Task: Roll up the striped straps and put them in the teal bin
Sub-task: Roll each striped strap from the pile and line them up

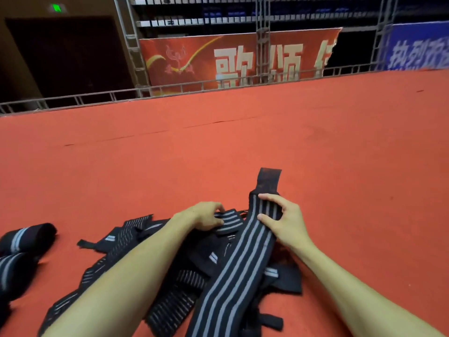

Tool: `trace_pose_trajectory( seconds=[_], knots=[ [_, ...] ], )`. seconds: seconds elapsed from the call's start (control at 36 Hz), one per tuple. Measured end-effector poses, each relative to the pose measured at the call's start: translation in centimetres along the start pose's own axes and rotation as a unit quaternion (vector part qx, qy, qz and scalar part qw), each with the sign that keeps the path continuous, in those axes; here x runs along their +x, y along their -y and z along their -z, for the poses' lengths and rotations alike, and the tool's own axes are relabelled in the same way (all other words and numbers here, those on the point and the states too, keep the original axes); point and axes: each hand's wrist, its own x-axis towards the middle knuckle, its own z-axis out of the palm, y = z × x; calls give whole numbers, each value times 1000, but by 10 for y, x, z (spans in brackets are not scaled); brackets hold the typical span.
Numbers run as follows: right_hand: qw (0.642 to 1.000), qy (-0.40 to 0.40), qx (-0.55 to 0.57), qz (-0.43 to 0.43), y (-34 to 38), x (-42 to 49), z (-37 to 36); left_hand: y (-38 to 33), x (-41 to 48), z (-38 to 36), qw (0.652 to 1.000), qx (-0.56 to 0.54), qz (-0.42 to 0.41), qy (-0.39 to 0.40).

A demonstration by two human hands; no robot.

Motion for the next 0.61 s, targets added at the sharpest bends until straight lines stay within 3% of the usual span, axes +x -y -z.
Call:
trace_pose_trajectory(
  seconds=[0.22,0.44,0.61],
  knots=[
    [999,-21,34,-7,7,-6,2,-2,-17,11,990,-16,-78,-112],
    [996,-27,77,18,59,0,20,-7,-69,62,988,-56,-103,-102],
    [994,-20,93,58,109,2,32,-2,-113,111,966,-107,-74,-223]
  ],
)
